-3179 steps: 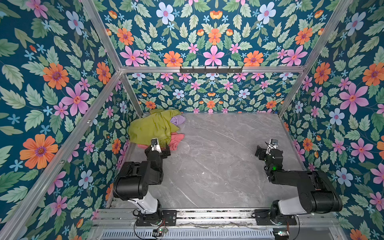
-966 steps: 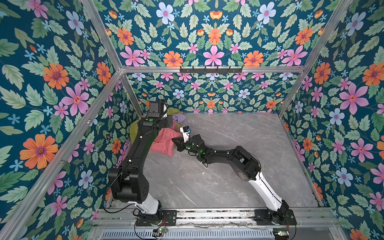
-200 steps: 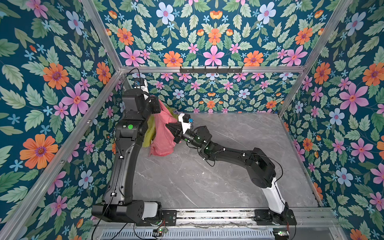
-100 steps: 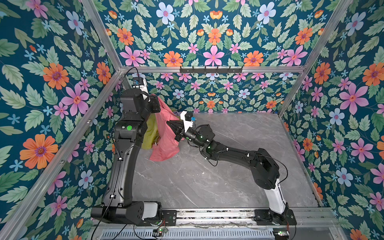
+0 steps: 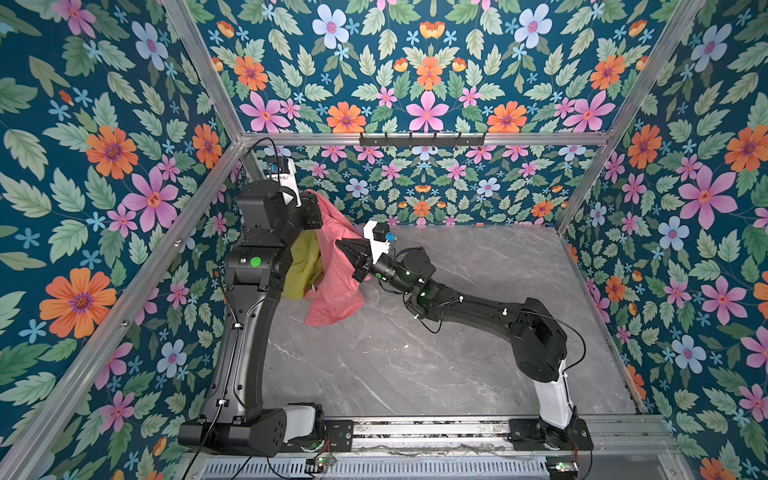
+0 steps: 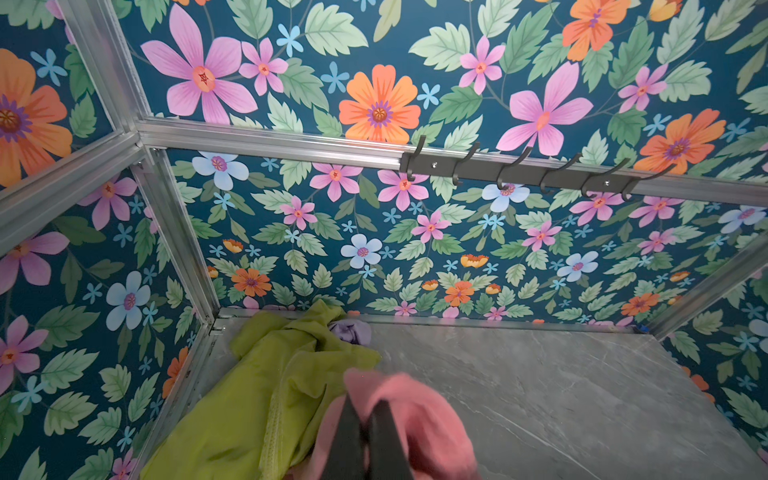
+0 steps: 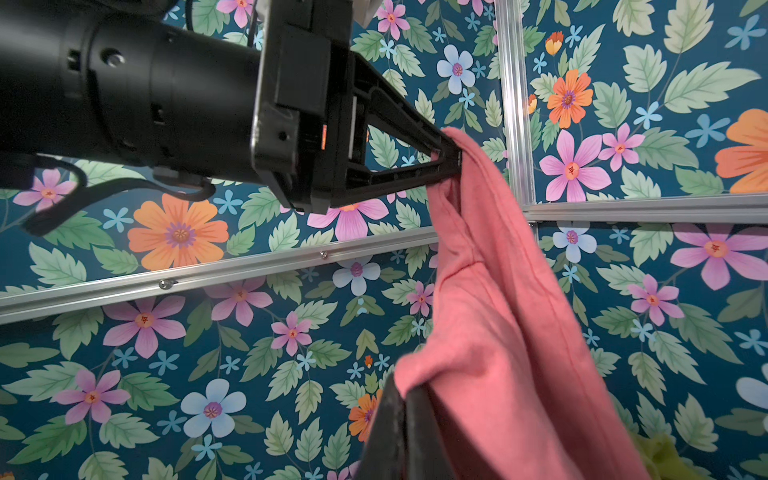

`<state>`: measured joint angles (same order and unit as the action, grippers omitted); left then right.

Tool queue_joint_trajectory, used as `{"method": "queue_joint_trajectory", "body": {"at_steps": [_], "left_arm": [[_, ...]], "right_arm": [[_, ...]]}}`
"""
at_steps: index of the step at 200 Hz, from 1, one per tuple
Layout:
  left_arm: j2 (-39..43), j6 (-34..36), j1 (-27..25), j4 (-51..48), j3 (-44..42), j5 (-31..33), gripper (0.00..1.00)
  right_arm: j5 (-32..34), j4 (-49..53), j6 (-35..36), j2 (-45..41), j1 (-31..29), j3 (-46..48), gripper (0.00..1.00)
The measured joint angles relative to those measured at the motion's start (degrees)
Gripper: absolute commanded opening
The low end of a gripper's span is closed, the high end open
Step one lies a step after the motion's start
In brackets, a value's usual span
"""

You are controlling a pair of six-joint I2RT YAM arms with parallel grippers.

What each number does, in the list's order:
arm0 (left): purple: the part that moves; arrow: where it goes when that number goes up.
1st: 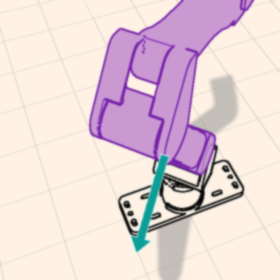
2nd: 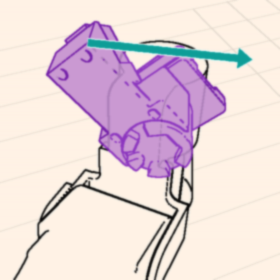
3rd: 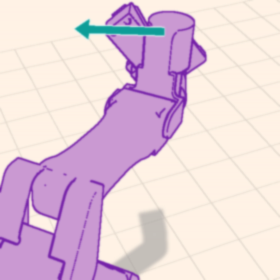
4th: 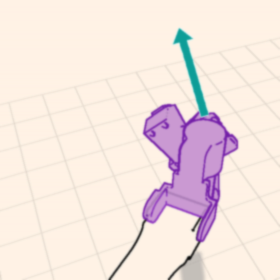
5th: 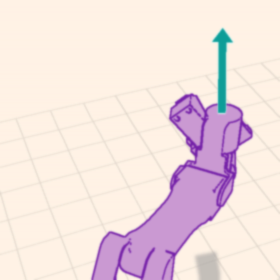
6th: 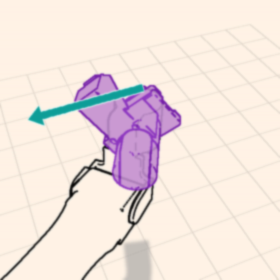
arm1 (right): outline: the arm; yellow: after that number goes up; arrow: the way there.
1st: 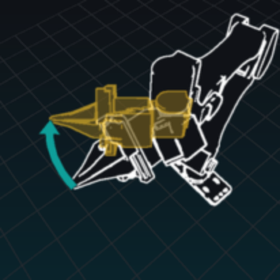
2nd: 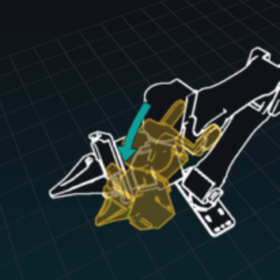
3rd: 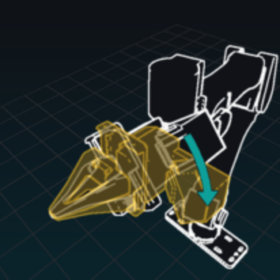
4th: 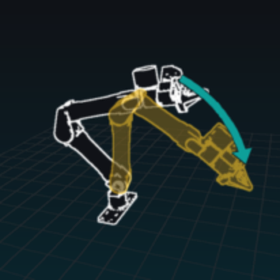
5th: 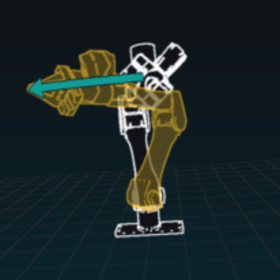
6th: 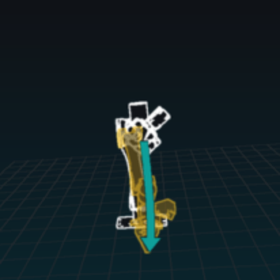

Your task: Pick out a specific cloth from the pile

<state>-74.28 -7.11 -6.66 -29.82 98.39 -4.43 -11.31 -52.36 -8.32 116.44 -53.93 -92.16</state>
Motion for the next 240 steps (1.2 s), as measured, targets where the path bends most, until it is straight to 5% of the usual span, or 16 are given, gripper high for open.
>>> {"method": "queue_joint_trajectory", "body": {"at_steps": [240], "left_arm": [[1.0, -1.9, 0.0, -2.1, 7.4, -5.0, 0.0]], "right_arm": [[2.4, 5.0, 8.1, -5.6, 0.0, -1.6, 0.0]]}}
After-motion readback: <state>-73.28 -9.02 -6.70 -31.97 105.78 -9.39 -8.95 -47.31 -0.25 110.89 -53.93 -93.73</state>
